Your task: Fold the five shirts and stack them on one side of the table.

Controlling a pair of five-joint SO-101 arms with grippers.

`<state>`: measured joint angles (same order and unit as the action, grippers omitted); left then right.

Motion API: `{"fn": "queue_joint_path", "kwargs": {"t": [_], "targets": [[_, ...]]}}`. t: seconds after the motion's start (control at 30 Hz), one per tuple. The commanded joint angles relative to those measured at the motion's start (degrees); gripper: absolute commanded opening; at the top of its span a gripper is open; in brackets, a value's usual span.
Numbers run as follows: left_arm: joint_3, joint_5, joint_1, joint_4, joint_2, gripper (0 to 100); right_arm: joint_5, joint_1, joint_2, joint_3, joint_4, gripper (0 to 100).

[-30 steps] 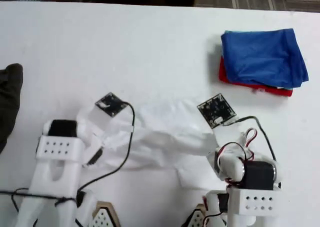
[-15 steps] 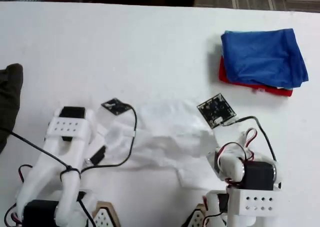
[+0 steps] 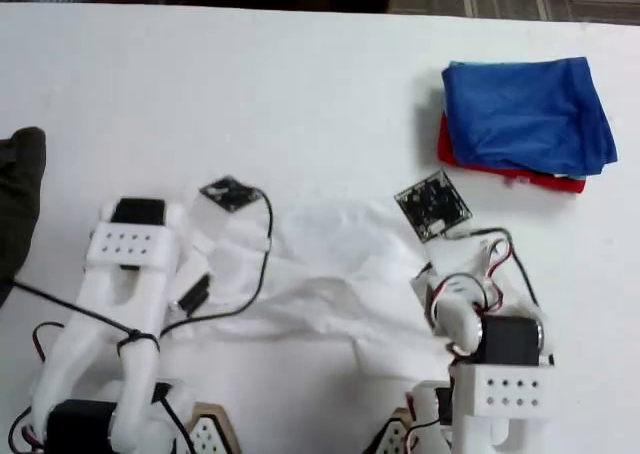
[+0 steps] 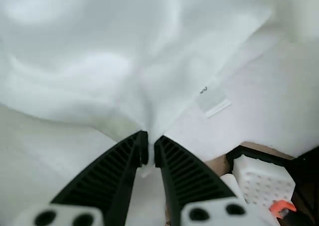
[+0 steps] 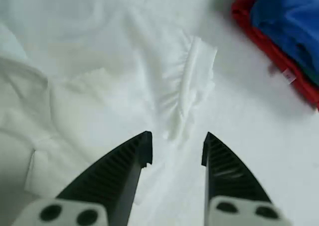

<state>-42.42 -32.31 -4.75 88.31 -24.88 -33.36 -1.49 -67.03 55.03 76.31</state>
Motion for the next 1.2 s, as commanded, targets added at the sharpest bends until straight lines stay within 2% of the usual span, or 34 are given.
{"fn": "queue_joint_path", "kwargs": {"t": [0.0,0.1,0.27,0.4,0.53,0.77,0.87,0.97,1.03,1.17], "targets": [[7.7,-0.6,-0.2,5.3,-1.8,19,0.2,0.2,7.5,-6.1,-1.5,16.7],[12.8,-0.6,-0.2,8.6,-1.8,27,0.3,0.2,16.0,-12.7,-1.5,16.8],[21.8,-0.2,-0.3,9.6,-1.6,26,6.2,0.0,31.1,-25.8,-2.0,16.8],[22.5,3.7,-0.2,0.8,1.3,26,9.8,0.1,46.2,-33.2,-4.1,16.9],[23.1,5.5,-0.2,-4.7,12.1,26,10.3,-0.3,59.2,-40.1,-1.8,16.9],[23.1,5.1,-0.3,-13.3,24.1,25,9.9,0.2,70.0,-47.6,-0.8,16.6],[23.2,5.4,-0.2,-14.1,24.1,15,9.9,0.1,70.3,-47.6,-0.9,14.6],[24.1,5.5,-0.1,-14.1,24.1,2,9.9,0.0,70.3,-47.8,-1.3,2.2],[24.8,5.5,-0.2,-14.0,24.1,4,9.9,-0.1,70.6,-47.7,-2.0,3.1],[24.6,5.5,0.1,-14.2,24.5,3,9.9,-0.1,71.0,-47.4,-3.1,2.0]]}}
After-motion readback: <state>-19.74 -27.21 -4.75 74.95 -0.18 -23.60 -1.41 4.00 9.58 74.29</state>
